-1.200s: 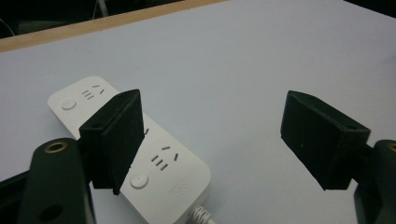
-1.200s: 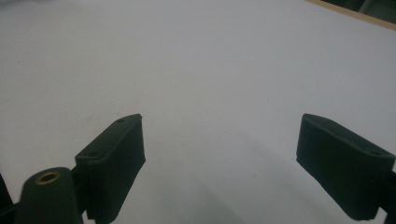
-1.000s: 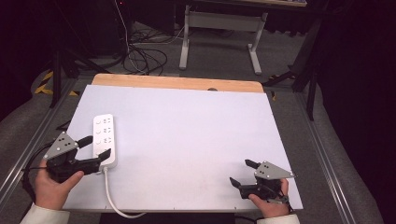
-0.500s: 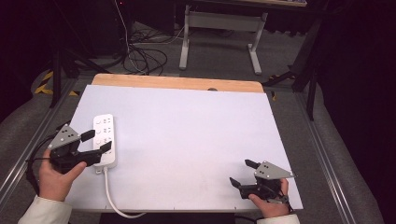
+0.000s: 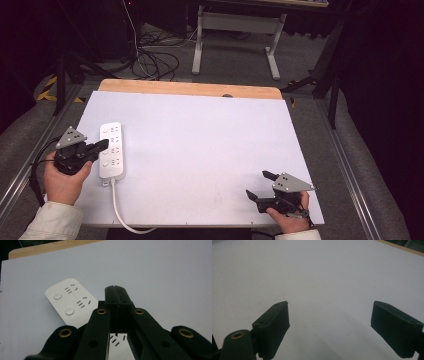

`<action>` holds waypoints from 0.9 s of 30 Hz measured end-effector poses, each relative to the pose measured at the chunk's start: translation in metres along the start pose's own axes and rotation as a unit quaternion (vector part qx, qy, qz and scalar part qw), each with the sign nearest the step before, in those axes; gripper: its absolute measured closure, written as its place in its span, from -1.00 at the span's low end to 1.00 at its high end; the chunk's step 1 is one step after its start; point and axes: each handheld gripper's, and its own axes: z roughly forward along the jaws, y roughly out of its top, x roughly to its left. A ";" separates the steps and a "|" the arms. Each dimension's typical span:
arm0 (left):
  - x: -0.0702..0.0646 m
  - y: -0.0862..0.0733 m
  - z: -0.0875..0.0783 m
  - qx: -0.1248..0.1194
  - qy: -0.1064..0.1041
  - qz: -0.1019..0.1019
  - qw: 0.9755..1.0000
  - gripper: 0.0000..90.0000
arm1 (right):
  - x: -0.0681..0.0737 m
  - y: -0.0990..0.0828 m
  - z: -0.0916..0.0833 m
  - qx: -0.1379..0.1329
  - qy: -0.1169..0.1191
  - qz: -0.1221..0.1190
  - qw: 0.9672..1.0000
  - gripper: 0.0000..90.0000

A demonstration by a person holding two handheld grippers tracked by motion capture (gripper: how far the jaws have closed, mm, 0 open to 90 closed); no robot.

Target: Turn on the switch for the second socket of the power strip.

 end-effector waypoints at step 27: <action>0.016 -0.007 0.038 0.112 0.055 0.023 0.992 1.00 | 0.000 0.000 0.001 0.003 0.003 -0.004 1.000 -0.65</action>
